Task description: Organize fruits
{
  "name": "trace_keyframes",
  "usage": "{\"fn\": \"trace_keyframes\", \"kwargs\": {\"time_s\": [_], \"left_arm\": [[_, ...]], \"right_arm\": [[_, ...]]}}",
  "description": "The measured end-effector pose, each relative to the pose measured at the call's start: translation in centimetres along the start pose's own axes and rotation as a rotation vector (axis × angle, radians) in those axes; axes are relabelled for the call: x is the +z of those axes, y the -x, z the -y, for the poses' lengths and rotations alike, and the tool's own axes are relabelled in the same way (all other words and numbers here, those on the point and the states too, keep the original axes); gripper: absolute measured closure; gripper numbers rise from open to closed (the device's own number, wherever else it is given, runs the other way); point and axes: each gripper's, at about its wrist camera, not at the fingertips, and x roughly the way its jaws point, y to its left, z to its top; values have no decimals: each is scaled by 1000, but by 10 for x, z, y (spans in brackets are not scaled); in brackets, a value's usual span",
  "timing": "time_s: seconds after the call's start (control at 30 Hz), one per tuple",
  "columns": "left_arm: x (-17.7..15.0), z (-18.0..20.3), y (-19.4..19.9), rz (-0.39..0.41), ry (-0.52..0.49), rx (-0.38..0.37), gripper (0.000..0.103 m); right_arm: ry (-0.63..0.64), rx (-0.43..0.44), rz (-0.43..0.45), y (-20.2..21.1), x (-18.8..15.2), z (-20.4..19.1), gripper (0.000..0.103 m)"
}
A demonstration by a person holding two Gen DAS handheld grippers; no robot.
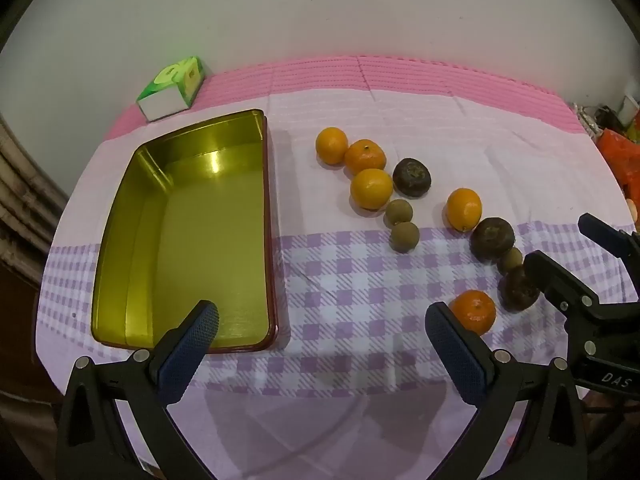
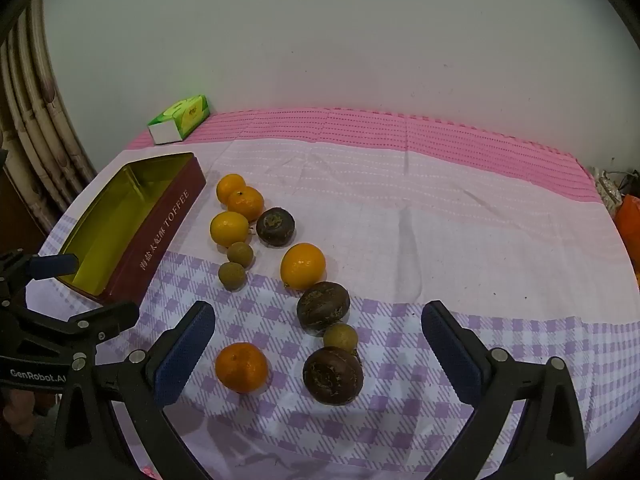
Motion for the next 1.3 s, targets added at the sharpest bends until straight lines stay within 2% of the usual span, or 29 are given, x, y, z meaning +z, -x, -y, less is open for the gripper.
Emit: {"fn": "trace_keyframes", "kwargs": {"time_s": [0.13,0.17,0.4,0.6,1.07,1.3], "left_arm": [[-1,2,2,4,-2,-12,1],[-1,-2,1,-1,10,-37,1],[2,-9,1,-17,-1,-20,1],[1,1,-3,-22,-2,11,3],[2,1,1,13,-3,10,3],[1,2,-1,3,-4,3,3]], "right_arm": [[-2,2,0,0,0,0,1],[-2,2,0,0,0,0,1],[-8,0,-4,0,0,1,1],[-12,4,-6,0,1,-2,1],[-11,9,-12,-1,-3,1,1],[-13,9,-15,-1,-2,2,1]]}}
